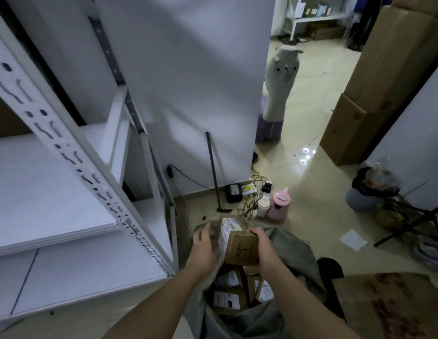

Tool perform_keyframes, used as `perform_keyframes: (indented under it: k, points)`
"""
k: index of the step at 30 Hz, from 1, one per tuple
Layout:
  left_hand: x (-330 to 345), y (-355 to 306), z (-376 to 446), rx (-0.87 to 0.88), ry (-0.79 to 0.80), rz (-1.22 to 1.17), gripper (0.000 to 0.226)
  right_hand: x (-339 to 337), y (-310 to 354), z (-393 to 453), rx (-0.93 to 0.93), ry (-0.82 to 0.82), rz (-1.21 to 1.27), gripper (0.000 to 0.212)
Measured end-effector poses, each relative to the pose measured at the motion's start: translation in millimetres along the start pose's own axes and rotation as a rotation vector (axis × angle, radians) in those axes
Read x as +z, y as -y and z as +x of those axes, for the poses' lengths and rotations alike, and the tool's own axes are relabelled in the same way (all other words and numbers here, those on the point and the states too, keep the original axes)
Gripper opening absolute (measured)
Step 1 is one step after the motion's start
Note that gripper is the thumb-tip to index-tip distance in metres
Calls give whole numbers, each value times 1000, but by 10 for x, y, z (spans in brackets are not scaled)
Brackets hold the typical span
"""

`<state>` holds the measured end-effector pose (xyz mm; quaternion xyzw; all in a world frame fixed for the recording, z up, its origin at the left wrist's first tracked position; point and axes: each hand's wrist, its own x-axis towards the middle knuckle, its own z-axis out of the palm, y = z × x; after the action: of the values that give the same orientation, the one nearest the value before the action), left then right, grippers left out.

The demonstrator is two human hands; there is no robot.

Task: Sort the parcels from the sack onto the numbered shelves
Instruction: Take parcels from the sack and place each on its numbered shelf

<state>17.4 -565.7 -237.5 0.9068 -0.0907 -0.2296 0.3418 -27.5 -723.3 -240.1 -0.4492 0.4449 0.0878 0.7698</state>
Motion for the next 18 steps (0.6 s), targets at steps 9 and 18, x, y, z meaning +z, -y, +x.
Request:
perform_keyframes:
  k: [9, 18]
  points:
    - [-617, -163, -488, -340, 71, -856, 43, 687, -64, -457, -219, 38, -99, 29]
    - [-1460, 293, -1142, -166, 54, -900, 40, 1519, -432, -1219, -331, 64, -164, 37]
